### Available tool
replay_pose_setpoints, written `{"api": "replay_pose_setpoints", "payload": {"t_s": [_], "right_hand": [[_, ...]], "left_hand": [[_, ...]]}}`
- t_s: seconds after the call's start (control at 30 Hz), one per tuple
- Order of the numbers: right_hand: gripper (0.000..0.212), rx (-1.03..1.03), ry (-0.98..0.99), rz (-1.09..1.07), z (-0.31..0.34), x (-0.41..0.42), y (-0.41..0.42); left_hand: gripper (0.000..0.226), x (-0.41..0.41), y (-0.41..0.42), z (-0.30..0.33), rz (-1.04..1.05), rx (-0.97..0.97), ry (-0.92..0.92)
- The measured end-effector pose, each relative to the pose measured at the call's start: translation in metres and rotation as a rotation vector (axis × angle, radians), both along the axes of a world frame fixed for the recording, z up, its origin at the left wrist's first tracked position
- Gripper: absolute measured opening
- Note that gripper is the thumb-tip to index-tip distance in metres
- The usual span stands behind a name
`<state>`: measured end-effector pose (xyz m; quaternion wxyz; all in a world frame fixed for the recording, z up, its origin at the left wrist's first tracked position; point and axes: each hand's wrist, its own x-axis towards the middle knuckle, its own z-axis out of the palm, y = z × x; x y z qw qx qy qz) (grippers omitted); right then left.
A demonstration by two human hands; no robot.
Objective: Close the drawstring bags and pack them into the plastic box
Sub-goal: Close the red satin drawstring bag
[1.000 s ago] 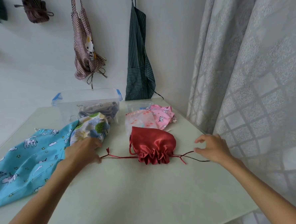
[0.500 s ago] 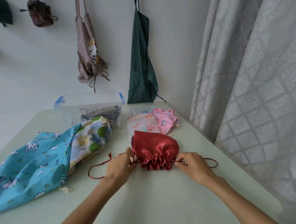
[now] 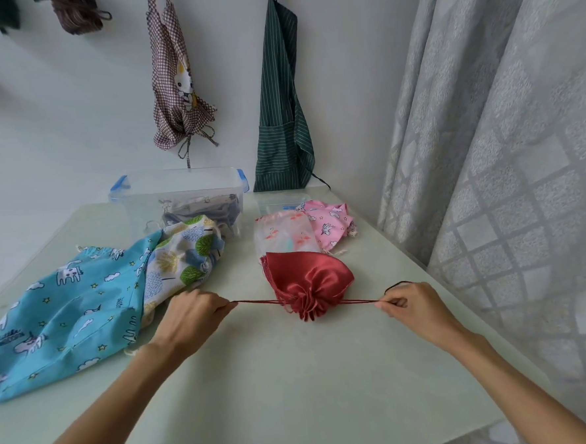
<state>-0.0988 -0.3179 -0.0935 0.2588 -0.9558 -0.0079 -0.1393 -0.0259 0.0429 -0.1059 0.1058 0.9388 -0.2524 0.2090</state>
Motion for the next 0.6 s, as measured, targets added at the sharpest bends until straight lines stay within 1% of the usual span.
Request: {"api": "replay_pose_setpoints", "payload": {"t_s": [0.07, 0.17, 0.2, 0.27, 0.3, 0.33, 0.4, 0.47, 0.53, 0.6], "right_hand": [[0.011, -0.077, 0.030, -0.004, 0.000, 0.001, 0.008], [0.010, -0.197, 0.150, -0.039, 0.007, 0.000, 0.017], [0.018, -0.207, 0.207, -0.040, 0.011, -0.002, 0.017], [0.043, -0.260, 0.337, -0.020, 0.019, -0.005, 0.018], [0.051, -0.299, 0.374, -0.018, 0.022, -0.006, 0.021], [0.055, -0.327, 0.371, -0.026, 0.025, -0.008, 0.024], [0.053, -0.333, 0.301, -0.052, 0.029, -0.011, 0.035], [0.044, -0.347, 0.225, -0.062, 0.030, -0.014, 0.049], [0.034, -0.347, 0.167, -0.047, 0.027, -0.015, 0.063], [0.031, -0.318, 0.157, -0.026, 0.021, -0.014, 0.077]], "left_hand": [[0.029, -0.002, -0.003, 0.007, 0.099, 0.054, 0.130], [0.035, -0.003, -0.001, 0.018, 0.188, 0.172, 0.183], [0.040, -0.004, 0.000, 0.022, 0.206, 0.206, 0.205], [0.065, -0.005, 0.002, 0.031, 0.241, 0.274, 0.304], [0.074, -0.007, 0.002, 0.036, 0.248, 0.275, 0.348], [0.077, -0.010, 0.001, 0.043, 0.240, 0.253, 0.360], [0.072, -0.019, -0.002, 0.051, 0.213, 0.216, 0.371], [0.062, -0.028, -0.010, 0.052, 0.172, 0.213, 0.392], [0.042, -0.033, -0.019, 0.050, 0.136, 0.140, 0.443], [0.026, -0.035, -0.028, 0.045, 0.108, 0.072, 0.503]]}}
